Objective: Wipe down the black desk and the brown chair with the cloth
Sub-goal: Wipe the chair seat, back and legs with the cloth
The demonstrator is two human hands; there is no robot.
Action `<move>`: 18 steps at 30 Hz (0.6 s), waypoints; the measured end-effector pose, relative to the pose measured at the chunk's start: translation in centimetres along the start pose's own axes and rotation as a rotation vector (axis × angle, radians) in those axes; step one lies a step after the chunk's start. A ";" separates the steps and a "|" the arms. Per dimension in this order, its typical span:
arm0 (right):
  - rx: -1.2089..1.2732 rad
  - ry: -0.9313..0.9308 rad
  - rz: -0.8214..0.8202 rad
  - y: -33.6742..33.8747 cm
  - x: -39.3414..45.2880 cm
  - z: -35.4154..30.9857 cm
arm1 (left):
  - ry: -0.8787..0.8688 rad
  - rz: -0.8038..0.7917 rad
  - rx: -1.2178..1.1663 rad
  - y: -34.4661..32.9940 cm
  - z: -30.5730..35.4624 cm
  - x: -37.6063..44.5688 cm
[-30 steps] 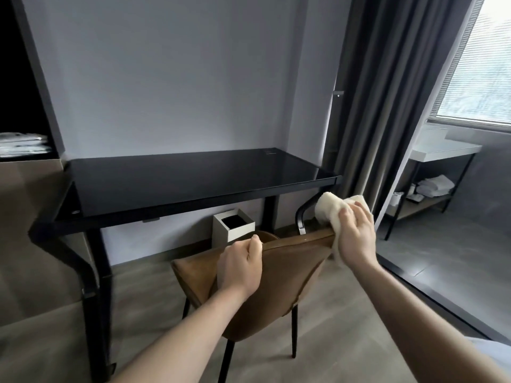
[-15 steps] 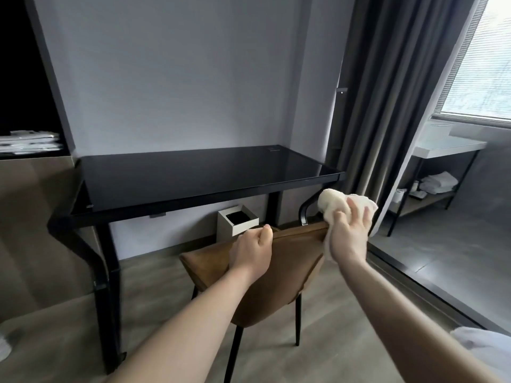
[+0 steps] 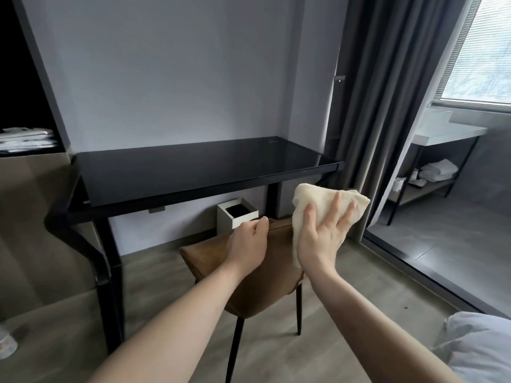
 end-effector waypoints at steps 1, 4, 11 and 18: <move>0.030 0.004 0.029 0.6 1.2 0.7 | 0.001 0.028 0.010 -0.2 -0.2 0.1; 0.114 -0.006 0.051 2.5 5.5 2.8 | -0.012 0.127 0.047 -1.0 -0.7 0.3; 0.250 -0.222 -0.016 4.4 13.9 5.8 | -0.028 0.143 0.024 -1.5 -1.1 1.0; 0.288 -0.351 0.015 3.9 11.5 4.8 | 0.013 0.126 0.055 -0.9 -0.2 0.5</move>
Point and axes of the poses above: each hand's wrist, its own x-axis towards the middle knuckle, its own y-axis out of the back of the hand, z = x × y, the point moved 1 cm from there along x, towards the middle knuckle, and after that the axes turned 7 degrees about y, right-handed, at the moved point
